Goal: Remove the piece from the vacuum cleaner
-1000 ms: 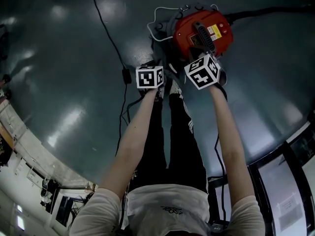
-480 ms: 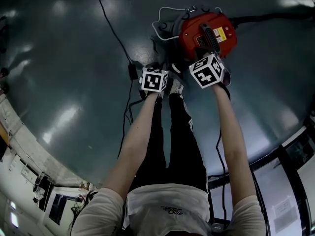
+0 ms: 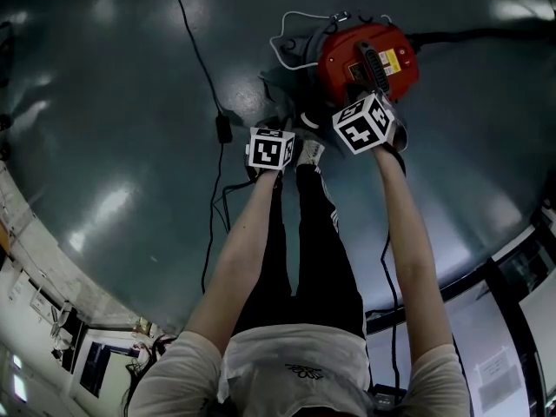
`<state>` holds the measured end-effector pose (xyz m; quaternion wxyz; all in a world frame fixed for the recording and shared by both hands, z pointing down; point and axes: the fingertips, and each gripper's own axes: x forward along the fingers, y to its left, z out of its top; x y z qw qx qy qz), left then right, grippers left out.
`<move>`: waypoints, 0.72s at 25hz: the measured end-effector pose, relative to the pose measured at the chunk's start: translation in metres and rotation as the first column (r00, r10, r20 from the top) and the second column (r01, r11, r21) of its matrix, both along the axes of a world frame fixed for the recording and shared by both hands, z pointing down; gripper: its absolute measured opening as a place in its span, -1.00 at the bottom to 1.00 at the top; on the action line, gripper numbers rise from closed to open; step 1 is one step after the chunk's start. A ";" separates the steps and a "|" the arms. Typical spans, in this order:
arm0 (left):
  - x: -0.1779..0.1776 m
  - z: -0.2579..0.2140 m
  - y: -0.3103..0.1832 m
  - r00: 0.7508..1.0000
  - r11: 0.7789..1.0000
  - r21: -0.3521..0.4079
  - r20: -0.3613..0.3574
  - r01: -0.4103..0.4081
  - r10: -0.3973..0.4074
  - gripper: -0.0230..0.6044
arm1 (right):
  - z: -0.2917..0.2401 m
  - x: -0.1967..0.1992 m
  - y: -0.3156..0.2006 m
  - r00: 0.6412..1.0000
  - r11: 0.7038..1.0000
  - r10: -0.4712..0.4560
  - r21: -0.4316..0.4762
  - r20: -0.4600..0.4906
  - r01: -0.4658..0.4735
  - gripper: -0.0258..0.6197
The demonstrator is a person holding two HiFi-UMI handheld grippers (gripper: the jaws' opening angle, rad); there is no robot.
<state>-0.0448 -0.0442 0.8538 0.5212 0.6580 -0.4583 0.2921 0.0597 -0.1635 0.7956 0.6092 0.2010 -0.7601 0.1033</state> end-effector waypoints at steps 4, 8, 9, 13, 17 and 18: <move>-0.011 0.021 0.049 0.998 0.992 -0.125 0.051 -0.015 0.021 -0.90 | 0.005 0.000 -0.001 0.999 1.000 -0.014 0.019 -0.042 0.015 -0.88; -0.062 0.018 0.137 0.996 0.984 -0.166 0.076 0.060 -0.048 -0.90 | 0.000 0.001 0.000 1.000 1.000 -0.004 -0.001 -0.027 0.004 -0.88; -0.074 0.012 0.148 0.994 0.985 -0.151 0.084 0.079 -0.067 -0.90 | -0.002 0.001 -0.001 1.000 1.000 -0.001 0.003 -0.019 0.001 -0.88; -0.080 0.012 0.169 0.995 0.988 -0.141 0.083 0.069 -0.058 -0.90 | 0.000 0.002 -0.001 1.000 1.000 0.014 0.027 -0.023 -0.014 -0.88; -0.067 0.016 0.151 0.998 0.991 -0.124 0.056 0.047 -0.040 -0.90 | 0.009 0.001 -0.003 0.999 1.000 0.014 0.026 -0.048 -0.013 -0.88; -0.063 0.013 0.144 0.999 0.993 -0.115 0.050 0.027 -0.021 -0.90 | 0.010 0.001 -0.005 0.999 1.000 0.023 0.022 -0.050 -0.022 -0.88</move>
